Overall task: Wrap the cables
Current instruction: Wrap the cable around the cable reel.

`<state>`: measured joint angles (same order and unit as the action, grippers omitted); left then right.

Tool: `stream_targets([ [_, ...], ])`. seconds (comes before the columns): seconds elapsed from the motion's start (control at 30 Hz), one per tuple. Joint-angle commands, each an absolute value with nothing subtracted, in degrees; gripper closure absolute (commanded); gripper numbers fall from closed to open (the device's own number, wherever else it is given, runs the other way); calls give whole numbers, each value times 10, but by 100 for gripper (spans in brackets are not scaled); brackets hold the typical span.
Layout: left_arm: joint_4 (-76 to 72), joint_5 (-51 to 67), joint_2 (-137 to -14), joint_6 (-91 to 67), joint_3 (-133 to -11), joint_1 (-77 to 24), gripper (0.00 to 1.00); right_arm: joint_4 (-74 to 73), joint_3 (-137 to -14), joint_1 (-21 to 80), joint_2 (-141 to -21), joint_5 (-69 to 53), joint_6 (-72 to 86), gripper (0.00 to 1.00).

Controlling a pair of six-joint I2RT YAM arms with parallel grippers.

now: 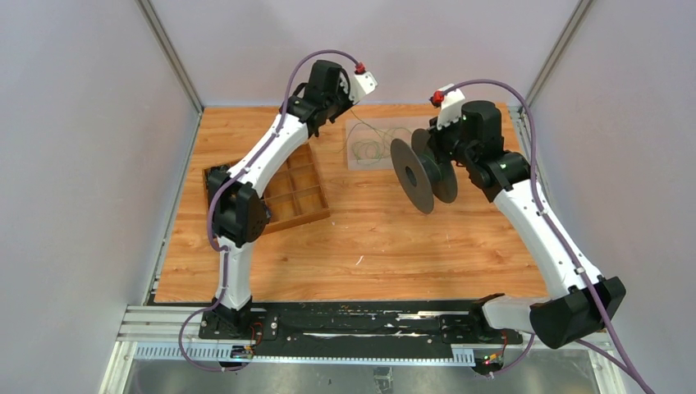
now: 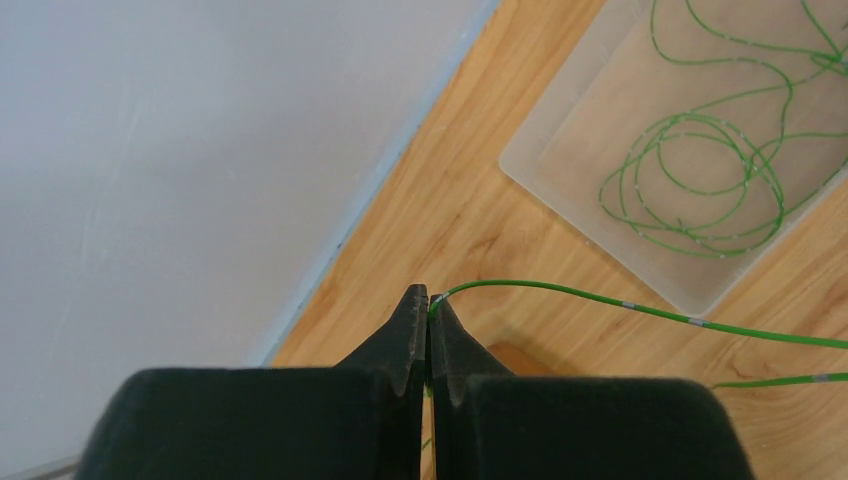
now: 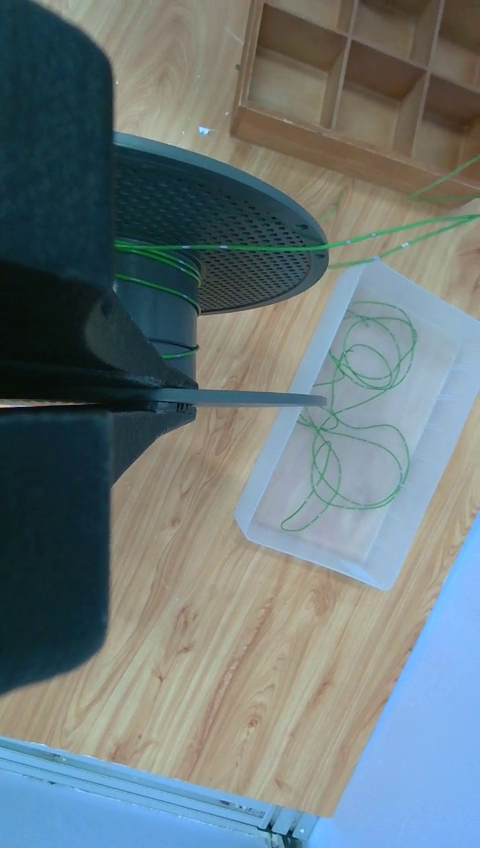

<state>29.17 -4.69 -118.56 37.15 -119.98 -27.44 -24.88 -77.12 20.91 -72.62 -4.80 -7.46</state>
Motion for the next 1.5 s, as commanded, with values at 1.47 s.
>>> stream_targets([
  [1.47,122,69,-1043,227,-814,-319,100,-266,-942,103,-748,-215,113,99],
])
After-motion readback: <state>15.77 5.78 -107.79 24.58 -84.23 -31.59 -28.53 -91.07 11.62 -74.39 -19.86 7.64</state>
